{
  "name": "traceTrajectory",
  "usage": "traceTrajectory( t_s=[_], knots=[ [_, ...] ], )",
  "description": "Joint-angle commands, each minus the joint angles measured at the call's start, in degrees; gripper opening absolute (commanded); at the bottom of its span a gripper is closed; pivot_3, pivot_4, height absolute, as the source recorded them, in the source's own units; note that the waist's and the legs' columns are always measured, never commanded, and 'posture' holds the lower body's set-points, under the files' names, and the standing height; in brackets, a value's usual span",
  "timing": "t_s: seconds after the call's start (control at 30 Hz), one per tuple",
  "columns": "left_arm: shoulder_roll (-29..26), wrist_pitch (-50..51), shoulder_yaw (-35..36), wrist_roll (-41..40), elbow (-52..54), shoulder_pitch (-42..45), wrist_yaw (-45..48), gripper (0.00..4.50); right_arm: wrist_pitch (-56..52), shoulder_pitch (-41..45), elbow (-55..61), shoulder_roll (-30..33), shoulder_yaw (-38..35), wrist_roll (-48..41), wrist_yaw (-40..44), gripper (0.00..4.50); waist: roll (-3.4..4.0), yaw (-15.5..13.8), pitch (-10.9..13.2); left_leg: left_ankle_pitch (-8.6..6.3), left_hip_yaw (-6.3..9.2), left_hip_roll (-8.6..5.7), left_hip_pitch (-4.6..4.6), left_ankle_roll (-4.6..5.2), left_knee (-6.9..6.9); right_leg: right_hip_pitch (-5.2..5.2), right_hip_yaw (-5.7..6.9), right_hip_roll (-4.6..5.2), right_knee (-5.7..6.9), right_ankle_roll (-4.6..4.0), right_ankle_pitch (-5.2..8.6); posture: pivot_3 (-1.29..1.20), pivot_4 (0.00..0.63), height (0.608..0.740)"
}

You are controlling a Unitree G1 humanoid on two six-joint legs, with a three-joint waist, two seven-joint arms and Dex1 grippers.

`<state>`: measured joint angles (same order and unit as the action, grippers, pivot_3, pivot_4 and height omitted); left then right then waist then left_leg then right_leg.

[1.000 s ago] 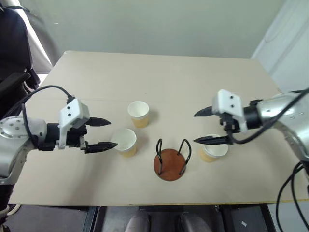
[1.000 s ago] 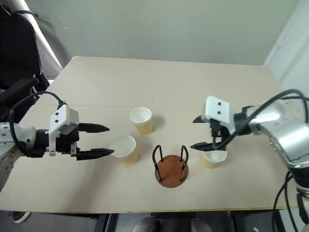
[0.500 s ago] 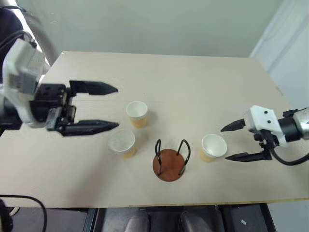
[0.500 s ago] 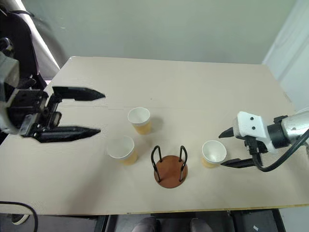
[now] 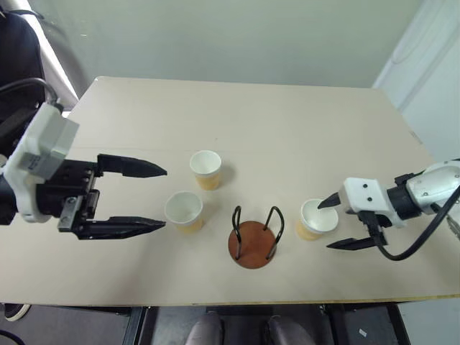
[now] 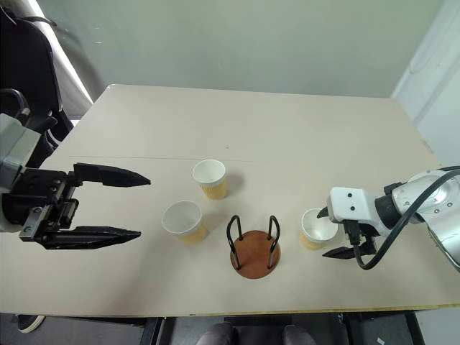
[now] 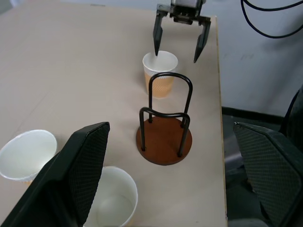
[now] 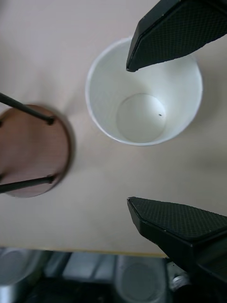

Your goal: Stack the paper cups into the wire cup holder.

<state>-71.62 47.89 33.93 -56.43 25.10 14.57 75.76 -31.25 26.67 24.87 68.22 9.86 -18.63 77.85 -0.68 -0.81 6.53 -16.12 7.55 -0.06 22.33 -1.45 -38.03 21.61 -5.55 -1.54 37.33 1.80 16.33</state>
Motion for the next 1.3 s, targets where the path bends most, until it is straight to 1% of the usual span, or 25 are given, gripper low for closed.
traceTrajectory(
  t_s=[0.03,0.2,0.23,0.27,0.37,0.43,0.6,0.77,0.87,1.0,1.1,1.23,1.3],
  knots=[
    [-0.26,-0.20,2.41,-0.31,0.67,-0.10,-0.86,4.50,1.38,-0.14,0.37,-0.23,1.19,2.27,0.02,4.29,0.00,0.00,0.00,0.00,0.00,0.00,0.00,0.00,0.00,0.00,0.00,0.00,0.00,0.00,0.00,0.00,0.150,0.740],
    [-0.35,-0.19,2.45,-1.08,0.92,0.33,-1.75,4.50,2.22,0.46,-0.72,-2.51,4.24,6.43,-1.15,4.29,-0.01,0.08,-0.01,0.00,0.00,0.00,-0.03,0.00,-0.03,0.00,-0.01,0.00,0.05,0.00,0.00,0.00,0.150,0.740],
    [-0.43,-0.15,2.51,-1.16,0.97,0.32,-1.82,4.50,2.33,0.47,-0.91,-2.70,4.39,6.81,-1.09,3.93,-0.01,0.05,-0.01,0.00,0.00,0.00,-0.03,0.00,-0.03,0.00,-0.01,0.00,0.06,0.00,0.00,0.00,0.150,0.740],
    [-0.54,-0.14,2.60,-1.15,1.00,0.24,-1.84,4.50,2.39,0.45,-0.99,-2.80,4.42,6.99,-0.96,3.71,-0.01,0.03,-0.01,0.00,0.00,0.00,-0.03,0.00,-0.03,0.00,-0.01,0.00,0.07,0.00,0.00,0.00,0.150,0.740],
    [-0.69,-0.17,2.84,-1.01,0.84,0.05,-1.84,4.50,2.67,0.54,-1.28,-2.93,4.33,7.27,-0.34,2.68,-0.01,0.05,-0.01,0.00,0.00,0.00,-0.03,0.00,-0.02,0.00,-0.01,0.00,0.06,0.00,0.00,0.00,0.150,0.740],
    [-0.62,-0.14,2.90,-1.03,0.89,-0.03,-1.94,4.50,2.95,0.77,-1.67,-3.05,4.39,7.61,-0.13,1.87,-0.01,0.06,-0.01,0.00,0.00,0.00,-0.03,0.00,-0.02,0.00,-0.01,0.00,0.06,0.00,0.00,0.00,0.150,0.740],
    [-0.31,-0.54,2.29,-1.08,0.81,0.29,-2.69,4.50,2.87,0.65,-1.20,-3.56,4.60,8.00,0.30,0.03,-0.01,0.06,-0.01,0.00,0.00,0.00,-0.03,0.00,-0.02,0.00,-0.01,0.00,0.06,0.00,0.00,0.00,0.150,0.740],
    [-0.12,-0.89,1.70,-1.10,0.72,0.74,-3.24,4.50,3.20,0.39,-1.22,-4.17,5.04,8.81,0.15,0.01,-0.01,0.06,-0.01,0.00,0.00,0.00,-0.03,0.00,-0.02,0.00,-0.01,0.00,0.06,0.00,0.00,0.00,0.150,0.740],
    [-0.04,-1.14,1.23,-1.06,0.65,1.04,-3.54,4.50,3.02,1.44,-0.40,-4.18,3.08,5.65,2.30,0.01,-0.01,0.06,-0.01,0.00,0.00,0.00,-0.03,0.00,-0.02,0.00,-0.01,0.00,0.06,0.00,0.00,0.00,0.150,0.740],
    [-0.08,-1.46,0.96,-0.79,0.48,1.00,-3.52,4.50,0.61,6.91,-1.46,-3.96,-2.74,-3.34,6.70,0.01,0.01,0.16,0.01,0.01,-0.05,-0.02,-0.03,-0.01,0.00,0.02,-0.07,-0.02,0.07,-0.01,0.00,0.00,0.150,0.740],
    [-0.04,-1.87,0.56,-0.42,0.19,1.01,-3.43,4.50,-1.98,13.36,-3.93,-4.26,-6.14,-9.32,8.90,0.01,0.01,0.19,0.00,0.01,-0.09,-0.02,-0.04,-0.02,0.02,0.05,-0.22,-0.08,0.06,0.00,0.00,0.00,0.150,0.740],
    [0.31,-2.52,-0.37,-0.18,0.27,1.07,-3.81,4.50,-2.94,22.16,-8.39,-6.69,-6.89,-10.82,7.62,0.01,0.01,0.25,0.01,0.01,-0.09,0.00,-0.10,-0.02,0.04,0.04,-0.31,-0.13,0.02,-0.01,0.00,0.00,0.150,0.740],
    [0.37,-2.72,-0.62,-0.13,0.34,0.97,-3.86,4.50,-5.53,25.80,-7.75,-9.39,-7.12,-13.70,6.26,0.01,0.01,0.30,0.01,0.02,-0.10,-0.01,-0.10,-0.02,0.07,0.12,-0.41,-0.14,0.07,-0.01,0.00,0.00,0.150,0.740]
  ],
)
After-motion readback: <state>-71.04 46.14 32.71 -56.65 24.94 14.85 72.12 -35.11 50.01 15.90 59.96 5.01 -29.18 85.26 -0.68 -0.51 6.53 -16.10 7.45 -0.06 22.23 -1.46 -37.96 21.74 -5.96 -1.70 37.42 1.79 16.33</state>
